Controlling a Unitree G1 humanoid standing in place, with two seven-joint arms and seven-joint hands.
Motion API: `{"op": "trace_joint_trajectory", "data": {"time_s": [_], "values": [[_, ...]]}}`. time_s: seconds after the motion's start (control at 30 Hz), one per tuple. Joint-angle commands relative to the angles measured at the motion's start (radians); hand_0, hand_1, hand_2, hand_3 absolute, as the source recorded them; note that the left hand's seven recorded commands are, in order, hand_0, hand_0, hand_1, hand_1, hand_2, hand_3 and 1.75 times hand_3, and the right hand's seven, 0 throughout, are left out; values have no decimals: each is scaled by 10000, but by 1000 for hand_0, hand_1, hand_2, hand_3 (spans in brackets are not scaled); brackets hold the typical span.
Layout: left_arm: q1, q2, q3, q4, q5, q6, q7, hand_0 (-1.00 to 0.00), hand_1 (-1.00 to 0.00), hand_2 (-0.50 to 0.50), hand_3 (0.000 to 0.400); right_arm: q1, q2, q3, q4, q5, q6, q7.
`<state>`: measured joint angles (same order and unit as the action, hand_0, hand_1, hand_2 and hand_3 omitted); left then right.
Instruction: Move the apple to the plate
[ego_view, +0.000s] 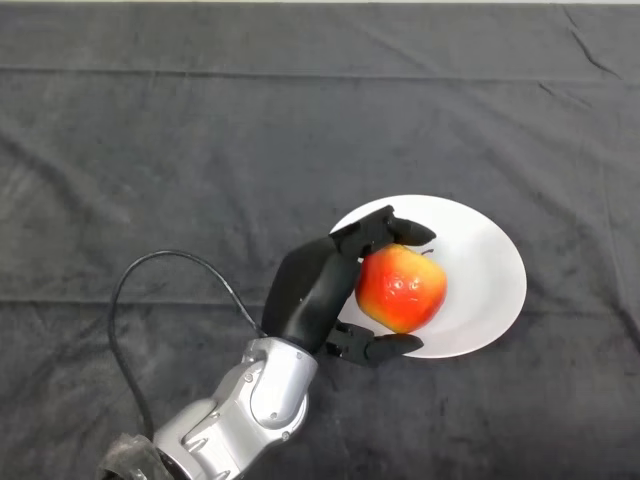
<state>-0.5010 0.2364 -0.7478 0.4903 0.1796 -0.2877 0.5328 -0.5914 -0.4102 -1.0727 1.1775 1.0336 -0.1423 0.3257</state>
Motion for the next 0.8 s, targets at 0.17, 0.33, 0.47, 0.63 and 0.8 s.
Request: {"op": "trace_joint_trajectory", "data": {"time_s": [0.17,0.33,0.47,0.63,0.8], "values": [[-636,217,-448,409,-178,-129,12,-694,-549,-73,278,77,-338,-73,-121,-35,-7,-38],[-654,289,-467,340,-243,-110,16,0,0,0,0,74,-341,-76,-112,-33,-9,-32],[-641,338,-453,267,-274,-91,33,0,0,0,0,72,-344,-78,-106,-31,-10,-27],[-585,424,-402,124,-307,-66,41,0,0,0,0,71,-346,-79,-100,-30,-12,-23],[-491,620,-229,-242,-371,28,-64,0,0,0,0,70,-346,-80,-97,-30,-13,-21]]}}
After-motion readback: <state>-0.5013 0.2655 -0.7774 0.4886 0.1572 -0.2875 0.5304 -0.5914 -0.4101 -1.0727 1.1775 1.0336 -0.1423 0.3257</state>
